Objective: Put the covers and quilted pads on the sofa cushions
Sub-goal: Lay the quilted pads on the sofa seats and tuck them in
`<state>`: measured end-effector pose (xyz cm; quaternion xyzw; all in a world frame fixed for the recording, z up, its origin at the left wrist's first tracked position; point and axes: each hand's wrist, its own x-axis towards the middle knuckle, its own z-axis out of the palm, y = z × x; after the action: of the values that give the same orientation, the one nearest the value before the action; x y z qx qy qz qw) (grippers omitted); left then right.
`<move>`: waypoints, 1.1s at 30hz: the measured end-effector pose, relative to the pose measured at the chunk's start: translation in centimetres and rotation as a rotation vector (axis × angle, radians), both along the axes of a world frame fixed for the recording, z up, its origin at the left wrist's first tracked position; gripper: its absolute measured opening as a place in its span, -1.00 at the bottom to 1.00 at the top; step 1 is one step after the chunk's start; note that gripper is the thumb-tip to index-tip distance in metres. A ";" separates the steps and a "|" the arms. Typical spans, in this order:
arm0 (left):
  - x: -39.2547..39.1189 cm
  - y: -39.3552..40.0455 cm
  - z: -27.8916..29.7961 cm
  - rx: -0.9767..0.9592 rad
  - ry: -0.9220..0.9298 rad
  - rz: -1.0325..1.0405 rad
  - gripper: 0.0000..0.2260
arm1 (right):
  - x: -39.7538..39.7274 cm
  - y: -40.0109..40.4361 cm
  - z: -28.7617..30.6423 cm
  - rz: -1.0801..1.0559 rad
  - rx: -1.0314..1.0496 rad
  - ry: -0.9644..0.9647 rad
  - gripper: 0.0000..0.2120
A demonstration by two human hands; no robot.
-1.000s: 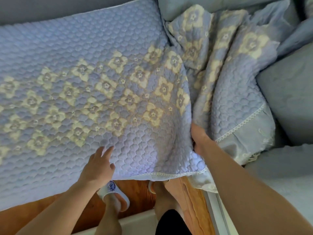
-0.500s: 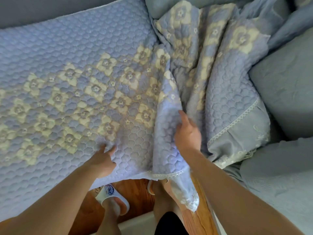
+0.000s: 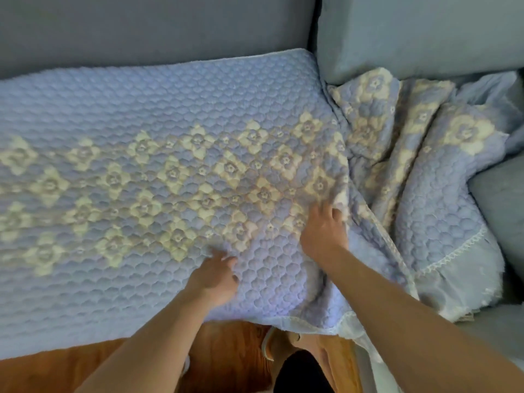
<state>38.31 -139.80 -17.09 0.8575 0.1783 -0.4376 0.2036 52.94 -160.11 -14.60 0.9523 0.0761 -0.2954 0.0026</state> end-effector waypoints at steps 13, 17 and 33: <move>-26.7 46.2 -1.7 0.212 0.046 0.574 -0.33 | -10.7 43.4 -3.9 0.317 0.040 0.407 -0.32; -33.6 55.5 -1.1 0.275 0.049 0.625 -0.24 | -16.4 57.8 -6.4 0.389 -0.008 0.446 -0.29; -26.9 70.5 2.7 0.525 -0.310 0.763 -0.44 | -9.7 75.9 -2.1 0.534 0.262 0.314 -0.41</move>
<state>11.36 -69.26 -14.36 0.8083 0.5519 -0.1391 0.1506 43.26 -84.20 -16.72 0.8339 0.3599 -0.4149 -0.0542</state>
